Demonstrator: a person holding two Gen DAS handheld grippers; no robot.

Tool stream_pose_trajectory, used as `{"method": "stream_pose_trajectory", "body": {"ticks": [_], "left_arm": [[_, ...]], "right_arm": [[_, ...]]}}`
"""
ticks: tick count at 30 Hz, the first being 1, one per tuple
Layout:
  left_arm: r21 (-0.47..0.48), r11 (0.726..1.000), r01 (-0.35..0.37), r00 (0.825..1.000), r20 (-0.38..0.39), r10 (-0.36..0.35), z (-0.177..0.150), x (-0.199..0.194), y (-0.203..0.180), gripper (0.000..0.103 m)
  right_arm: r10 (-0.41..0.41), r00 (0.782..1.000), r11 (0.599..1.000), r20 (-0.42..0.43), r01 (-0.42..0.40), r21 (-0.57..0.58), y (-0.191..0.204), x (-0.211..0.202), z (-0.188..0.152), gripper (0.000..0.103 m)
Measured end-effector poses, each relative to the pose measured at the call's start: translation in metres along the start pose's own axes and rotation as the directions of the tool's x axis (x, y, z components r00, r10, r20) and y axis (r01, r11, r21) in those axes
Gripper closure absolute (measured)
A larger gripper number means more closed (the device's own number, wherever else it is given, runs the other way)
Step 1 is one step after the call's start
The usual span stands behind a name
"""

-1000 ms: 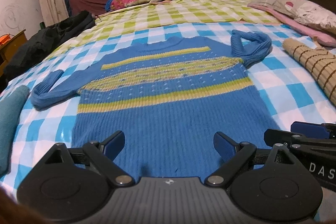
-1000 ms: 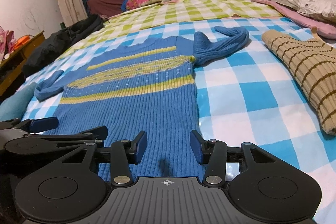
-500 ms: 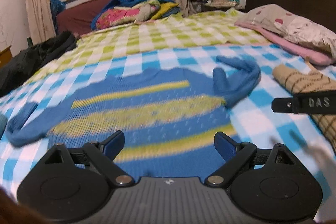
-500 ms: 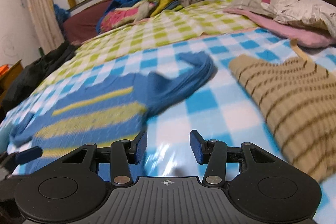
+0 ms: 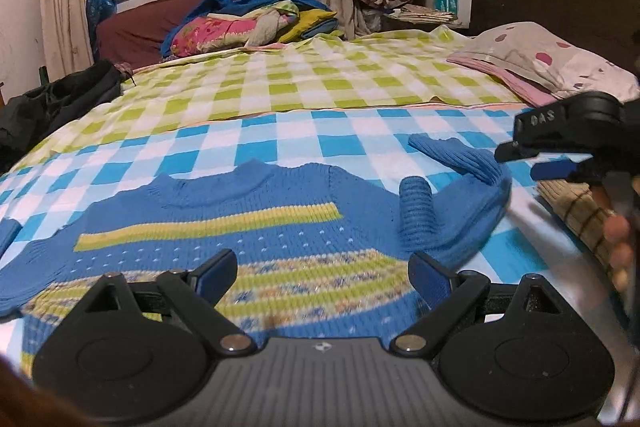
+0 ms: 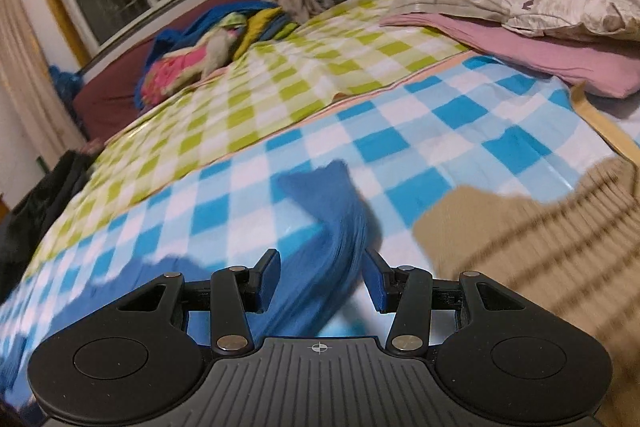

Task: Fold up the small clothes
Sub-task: 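Reach the right tool to the sweater sleeve nearest it and grasp the cuff, then fold the held sleeve across the sweater body with the right tool, then open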

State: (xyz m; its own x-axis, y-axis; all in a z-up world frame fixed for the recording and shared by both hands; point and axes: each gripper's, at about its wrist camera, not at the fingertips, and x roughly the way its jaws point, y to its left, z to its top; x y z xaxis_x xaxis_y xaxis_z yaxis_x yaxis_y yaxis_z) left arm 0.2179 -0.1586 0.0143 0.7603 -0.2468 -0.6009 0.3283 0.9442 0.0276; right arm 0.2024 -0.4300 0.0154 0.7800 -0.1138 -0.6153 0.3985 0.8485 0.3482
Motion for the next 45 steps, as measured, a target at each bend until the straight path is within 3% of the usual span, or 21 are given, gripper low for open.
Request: {"method": "stream_pose_trajectory", "body": {"ticks": [4, 10, 12, 14, 19, 23, 27, 30, 34, 37, 40, 45], "left_arm": [[-0.006, 1.000, 0.006, 1.000, 0.005, -0.006, 0.006, 0.011, -0.002, 0.006], [-0.013, 1.000, 0.011, 1.000, 0.015, -0.010, 0.008, 0.012, 0.000, 0.006], [-0.011, 1.000, 0.008, 1.000, 0.010, -0.008, 0.007, 0.011, 0.003, 0.006], [-0.016, 1.000, 0.004, 1.000, 0.009, -0.004, 0.005, 0.008, 0.007, 0.006], [-0.041, 0.999, 0.000, 1.000, 0.024, 0.001, 0.001, -0.013, 0.027, 0.006], [-0.064, 0.998, -0.013, 0.999, 0.042, 0.015, -0.005, -0.035, 0.050, 0.006], [-0.086, 0.996, -0.034, 0.998, 0.058, 0.039, -0.016, -0.061, 0.079, 0.005], [-0.092, 0.994, -0.061, 0.996, 0.053, 0.066, -0.030, -0.076, 0.103, 0.005], [-0.096, 0.988, -0.120, 0.992, 0.030, 0.123, -0.057, -0.094, 0.139, 0.005], [-0.088, 0.983, -0.162, 0.987, 0.004, 0.163, -0.080, -0.103, 0.160, 0.005], [-0.112, 0.977, -0.184, 0.983, -0.018, 0.183, -0.100, -0.104, 0.179, 0.005], [-0.194, 0.969, -0.150, 0.989, -0.035, 0.146, -0.114, -0.100, 0.204, 0.005]], "right_arm": [[-0.022, 1.000, 1.000, 0.007, 0.022, 0.021, -0.006, 0.033, 0.021, 0.057], [-0.014, 0.996, 0.997, -0.087, 0.021, 0.080, -0.015, 0.078, 0.036, 0.057], [0.011, 0.995, 0.997, -0.097, -0.004, 0.080, -0.013, 0.082, 0.035, 0.072], [0.014, 0.995, 0.997, -0.097, -0.007, 0.074, -0.009, 0.080, 0.035, 0.091], [0.024, 0.998, 1.000, -0.054, -0.023, 0.015, 0.009, 0.058, 0.037, 0.093], [0.124, 0.992, 0.992, -0.019, -0.123, 0.011, 0.033, 0.026, 0.035, 0.094], [0.240, 0.971, 0.969, 0.002, -0.239, -0.066, 0.084, -0.008, 0.026, 0.094], [0.333, 0.942, 0.931, -0.030, -0.334, -0.147, 0.135, -0.023, 0.008, 0.094], [0.445, 0.886, 0.845, -0.127, -0.463, -0.268, 0.204, -0.029, -0.041, 0.094], [0.474, 0.843, 0.757, -0.254, -0.537, -0.371, 0.245, -0.018, -0.090, 0.093], [0.447, 0.797, 0.689, -0.406, -0.596, -0.412, 0.266, -0.002, -0.137, 0.089], [0.358, 0.807, 0.615, -0.470, -0.583, -0.532, 0.266, -0.008, -0.178, 0.085]]}}
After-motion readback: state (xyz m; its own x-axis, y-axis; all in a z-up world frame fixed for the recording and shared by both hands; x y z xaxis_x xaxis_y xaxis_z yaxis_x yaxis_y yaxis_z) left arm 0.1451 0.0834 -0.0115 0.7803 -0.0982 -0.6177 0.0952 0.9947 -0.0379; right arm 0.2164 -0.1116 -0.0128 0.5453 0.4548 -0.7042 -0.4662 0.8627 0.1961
